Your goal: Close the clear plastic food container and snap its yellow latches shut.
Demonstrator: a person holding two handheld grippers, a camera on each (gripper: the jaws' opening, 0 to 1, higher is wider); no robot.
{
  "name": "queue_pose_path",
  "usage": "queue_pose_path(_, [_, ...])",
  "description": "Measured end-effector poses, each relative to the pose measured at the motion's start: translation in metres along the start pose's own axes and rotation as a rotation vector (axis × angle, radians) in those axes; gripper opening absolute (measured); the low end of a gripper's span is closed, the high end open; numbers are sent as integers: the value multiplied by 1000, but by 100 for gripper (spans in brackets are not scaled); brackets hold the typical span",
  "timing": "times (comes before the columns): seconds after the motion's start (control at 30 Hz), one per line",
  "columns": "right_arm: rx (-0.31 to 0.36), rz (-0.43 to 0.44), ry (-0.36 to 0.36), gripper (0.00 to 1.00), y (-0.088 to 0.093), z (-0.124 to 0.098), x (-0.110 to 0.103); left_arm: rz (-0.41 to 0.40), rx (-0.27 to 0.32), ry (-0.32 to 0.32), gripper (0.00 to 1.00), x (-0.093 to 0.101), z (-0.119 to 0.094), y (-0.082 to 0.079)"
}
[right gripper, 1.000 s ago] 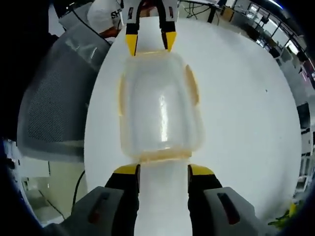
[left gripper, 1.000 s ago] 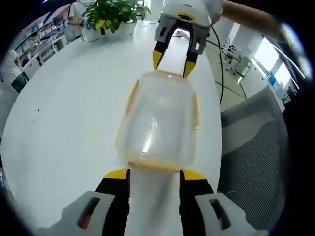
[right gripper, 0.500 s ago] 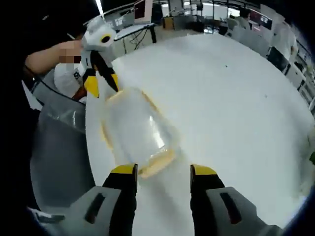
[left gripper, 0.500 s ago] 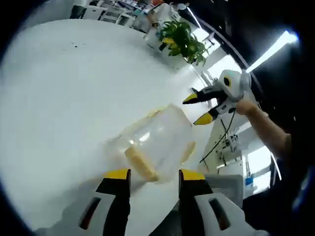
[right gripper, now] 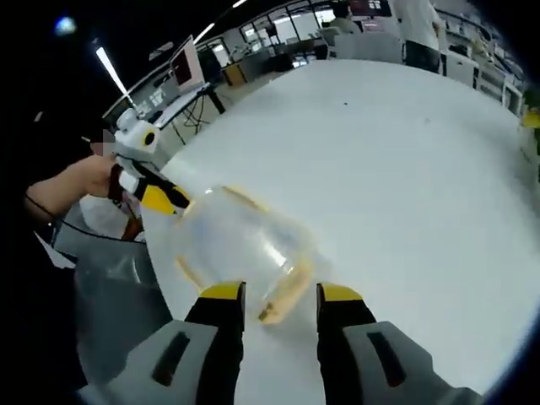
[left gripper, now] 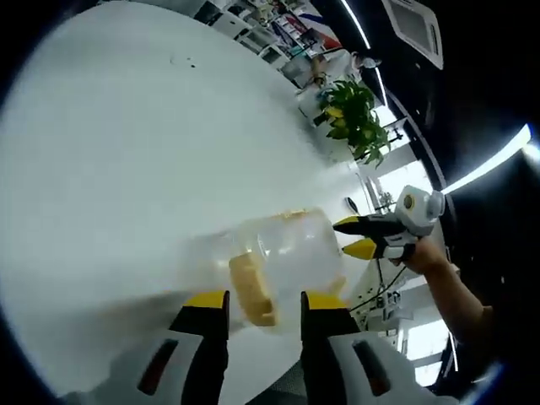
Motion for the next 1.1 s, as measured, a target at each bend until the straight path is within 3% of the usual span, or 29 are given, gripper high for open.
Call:
queue_pose_path(0.23, [-5, 41, -14, 23, 0, 4, 0, 10, 33, -16, 25, 8, 6, 3])
queue_pose_path(0.47, [-20, 80, -7, 24, 1, 7, 0, 51, 50, -79, 20, 9, 9, 5])
queue_pose_path(0.57, [-19, 71, 0, 23, 1, 6, -1, 30, 66, -104, 20, 10, 10, 6])
queue_pose_path(0.67, [-28, 63, 6, 22, 1, 6, -3, 64, 63, -134, 20, 15, 11, 5])
queue_pose_path(1.0, [-40, 73, 0, 17, 3, 6, -3, 89, 52, -147, 18, 15, 11, 4])
queue_pose_path(1.1, [-37, 69, -11, 14, 4, 7, -6, 52, 58, -157, 16, 15, 14, 1])
Point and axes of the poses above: the point that each gripper's makers call its tool centre point, and the gripper's own axes: z roughly forward along the fingers, x roughly to its right, y roughly out of its underside, the point moved 8 cm from there along -z, roughly backward along the fingers, and after that the axes turned 1 degree about x, right-handed, at the moved point
